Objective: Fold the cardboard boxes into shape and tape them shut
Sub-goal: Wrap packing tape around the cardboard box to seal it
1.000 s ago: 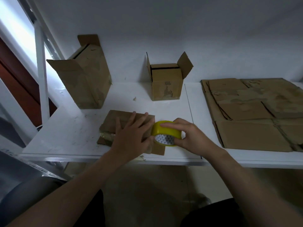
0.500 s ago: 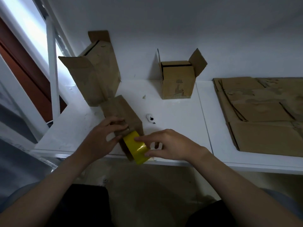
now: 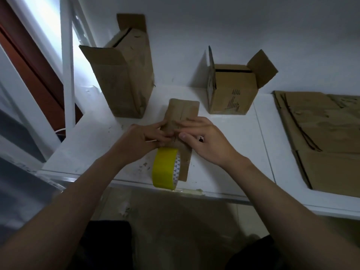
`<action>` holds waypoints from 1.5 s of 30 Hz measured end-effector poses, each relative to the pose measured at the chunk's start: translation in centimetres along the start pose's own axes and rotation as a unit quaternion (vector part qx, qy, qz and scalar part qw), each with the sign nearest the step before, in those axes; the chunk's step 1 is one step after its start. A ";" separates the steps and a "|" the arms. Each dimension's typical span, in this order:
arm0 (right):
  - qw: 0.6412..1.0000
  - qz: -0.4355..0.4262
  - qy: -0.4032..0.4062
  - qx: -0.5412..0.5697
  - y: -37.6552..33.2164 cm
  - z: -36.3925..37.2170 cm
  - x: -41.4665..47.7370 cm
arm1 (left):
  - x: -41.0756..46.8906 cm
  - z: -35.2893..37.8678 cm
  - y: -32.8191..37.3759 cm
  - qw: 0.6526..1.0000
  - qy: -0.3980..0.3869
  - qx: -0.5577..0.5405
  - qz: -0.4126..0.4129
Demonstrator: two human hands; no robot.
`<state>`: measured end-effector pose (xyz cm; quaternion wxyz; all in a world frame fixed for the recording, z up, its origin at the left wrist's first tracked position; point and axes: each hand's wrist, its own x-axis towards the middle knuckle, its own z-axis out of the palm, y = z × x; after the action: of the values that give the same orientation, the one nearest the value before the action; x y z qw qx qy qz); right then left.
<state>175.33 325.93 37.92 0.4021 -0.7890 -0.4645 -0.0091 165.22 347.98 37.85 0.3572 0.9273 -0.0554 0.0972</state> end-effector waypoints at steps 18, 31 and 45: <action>0.994 0.058 -0.043 0.083 1.6 2.1 1.6 | -3.8 4.8 5.8 0.831 0.039 -0.458 -0.313; 0.998 0.040 -0.057 -0.011 1.7 2.1 1.1 | -4.4 3.8 5.5 0.801 -0.047 -0.445 -0.399; 0.996 0.041 -0.072 -0.037 1.7 2.0 1.3 | -3.3 3.8 4.9 0.805 -0.090 -0.400 -0.428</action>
<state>176.67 327.74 36.01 0.3385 -0.8201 -0.4589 0.0469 161.74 341.92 37.54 0.6950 0.6366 0.2814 -0.1804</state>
